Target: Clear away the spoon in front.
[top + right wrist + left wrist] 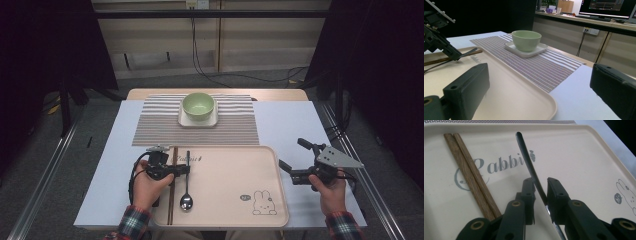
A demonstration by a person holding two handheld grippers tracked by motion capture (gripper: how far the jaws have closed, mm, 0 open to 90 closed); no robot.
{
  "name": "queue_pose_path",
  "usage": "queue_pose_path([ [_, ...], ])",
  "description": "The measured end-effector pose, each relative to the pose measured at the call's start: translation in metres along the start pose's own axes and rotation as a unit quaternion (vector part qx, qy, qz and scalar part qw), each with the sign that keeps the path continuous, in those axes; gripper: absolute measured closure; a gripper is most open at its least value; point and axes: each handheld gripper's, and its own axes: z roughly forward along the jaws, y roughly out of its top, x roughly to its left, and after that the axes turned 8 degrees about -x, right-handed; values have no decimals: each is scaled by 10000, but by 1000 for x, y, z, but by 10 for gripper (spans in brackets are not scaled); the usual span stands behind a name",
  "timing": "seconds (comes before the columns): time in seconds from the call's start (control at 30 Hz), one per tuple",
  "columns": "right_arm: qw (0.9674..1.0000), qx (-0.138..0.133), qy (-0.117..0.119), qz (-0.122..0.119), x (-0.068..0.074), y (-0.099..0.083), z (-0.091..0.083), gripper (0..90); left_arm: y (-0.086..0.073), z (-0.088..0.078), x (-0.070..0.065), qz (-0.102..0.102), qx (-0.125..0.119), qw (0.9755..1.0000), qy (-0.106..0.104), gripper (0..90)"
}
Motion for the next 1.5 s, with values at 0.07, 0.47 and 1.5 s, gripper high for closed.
queue_pose_path([
  [0.07,10000,1,-2,0,0,0,0,18,0,1,0,-27,7,10000,13,767],
  [0.47,10000,0,8,3,0,0,0,18,-1,0,3,25,20,9999,130,754],
  [1.5,10000,-13,-20,20,0,0,0,18,12,10,8,193,-204,9993,264,660],
])
